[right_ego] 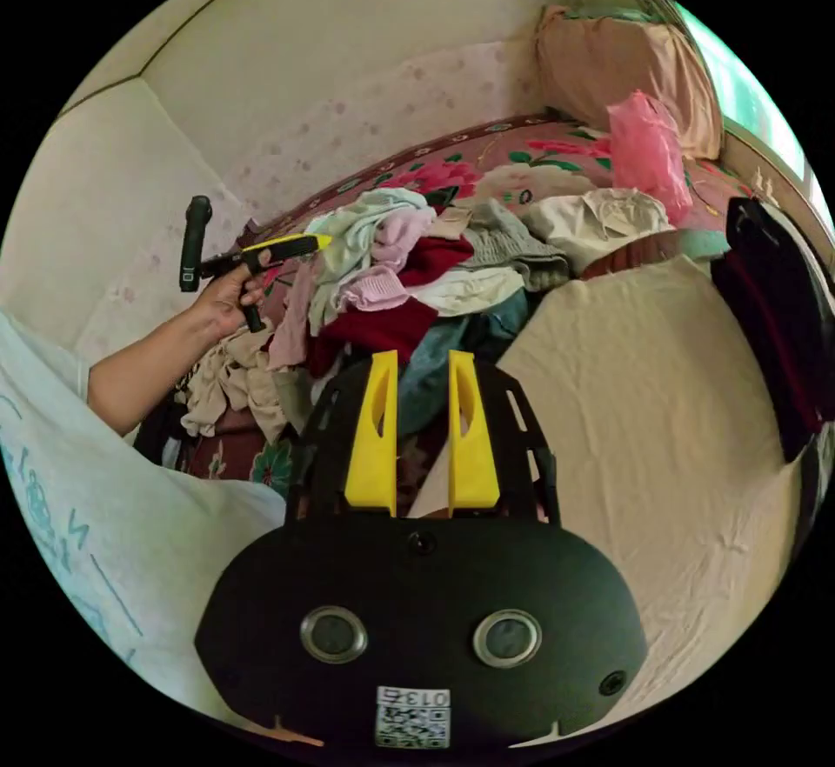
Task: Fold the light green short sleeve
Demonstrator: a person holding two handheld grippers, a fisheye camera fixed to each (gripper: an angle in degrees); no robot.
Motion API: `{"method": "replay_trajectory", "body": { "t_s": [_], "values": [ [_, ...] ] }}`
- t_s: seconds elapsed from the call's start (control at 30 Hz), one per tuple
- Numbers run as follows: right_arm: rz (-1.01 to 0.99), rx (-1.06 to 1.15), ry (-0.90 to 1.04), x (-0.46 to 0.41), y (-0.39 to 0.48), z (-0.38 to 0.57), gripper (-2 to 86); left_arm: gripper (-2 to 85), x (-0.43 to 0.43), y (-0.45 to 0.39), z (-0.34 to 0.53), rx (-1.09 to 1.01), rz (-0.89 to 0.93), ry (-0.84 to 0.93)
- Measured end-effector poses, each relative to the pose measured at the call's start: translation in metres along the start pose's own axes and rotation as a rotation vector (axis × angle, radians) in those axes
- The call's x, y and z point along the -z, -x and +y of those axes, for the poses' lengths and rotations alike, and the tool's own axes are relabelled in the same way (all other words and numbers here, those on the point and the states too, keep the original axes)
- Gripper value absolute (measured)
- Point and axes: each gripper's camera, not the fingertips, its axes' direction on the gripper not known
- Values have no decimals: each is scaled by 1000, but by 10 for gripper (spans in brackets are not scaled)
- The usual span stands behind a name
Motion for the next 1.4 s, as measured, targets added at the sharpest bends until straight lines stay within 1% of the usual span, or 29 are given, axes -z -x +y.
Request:
{"method": "replay_trajectory", "body": {
  "t_s": [0.07,0.13,0.2,0.27,0.3,0.37,0.47,0.53,0.57,0.63,0.67,0.7,0.73,0.8,0.83,0.87,0.9,0.93,0.97,1.0,1.03,1.07,1.1,1.17,1.2,1.27,1.3,1.37,1.4],
  "values": [
    [10,44,7,-8,16,-18,91,83,-22,19,-5,-14,21,63],
    [13,97,25,-15,32,-38,87,35,-32,29,-10,-22,92,101],
    [17,161,21,-20,51,-60,76,23,-22,36,-12,-25,105,57],
    [24,165,-14,-20,61,-71,80,16,7,39,-9,-97,222,-68],
    [17,155,-41,-20,65,-77,90,15,13,38,-7,-123,270,-84],
    [-24,132,-55,-24,70,-88,124,12,25,22,7,-264,450,-65],
    [-55,140,-10,-42,83,-103,137,12,28,-7,39,-382,556,13],
    [-26,189,29,-57,100,-108,135,14,29,-20,55,-455,585,38],
    [-1,231,64,-68,115,-110,124,16,29,-23,62,-467,561,53],
    [114,313,144,-92,136,-109,81,22,33,-20,68,-451,538,29],
    [238,395,242,-114,149,-102,30,27,37,-11,70,-443,529,8],
    [302,434,277,-125,157,-95,23,32,39,-5,69,-436,524,-1],
    [294,431,258,-123,159,-92,20,41,43,11,68,-403,515,-14],
    [139,344,109,-88,158,-88,13,54,45,43,66,-321,479,-22],
    [107,326,60,-75,157,-87,11,59,46,65,65,-275,436,-33],
    [72,297,-48,-47,154,-83,10,62,47,87,63,-219,391,-40],
    [51,252,-137,-18,148,-80,8,63,47,97,62,-196,379,-48],
    [39,223,-172,-5,145,-77,8,67,48,113,58,-168,362,-65],
    [16,182,-264,23,140,-69,7,72,48,124,52,-159,312,-76],
    [-10,157,-353,50,135,-59,7,89,47,128,49,-153,281,-87],
    [-24,146,-387,61,134,-54,7,121,47,137,41,-122,224,-121],
    [-26,124,-429,81,131,-43,7,194,45,145,32,-75,176,-147],
    [-1,106,-460,98,130,-32,7,231,41,148,27,-63,160,-148],
    [20,78,-489,116,130,-13,7,243,13,141,5,-100,130,-60],
    [28,60,-511,126,131,1,7,239,5,136,0,-125,155,-28],
    [48,39,-518,134,133,20,7,208,-19,109,-17,-185,365,56],
    [74,24,-503,138,135,32,8,202,-21,102,-21,-180,422,59],
    [109,19,-491,146,142,50,8,186,-24,78,-36,-154,613,14],
    [119,31,-498,153,147,62,8,185,-27,74,-40,-132,650,9]
  ]
}}
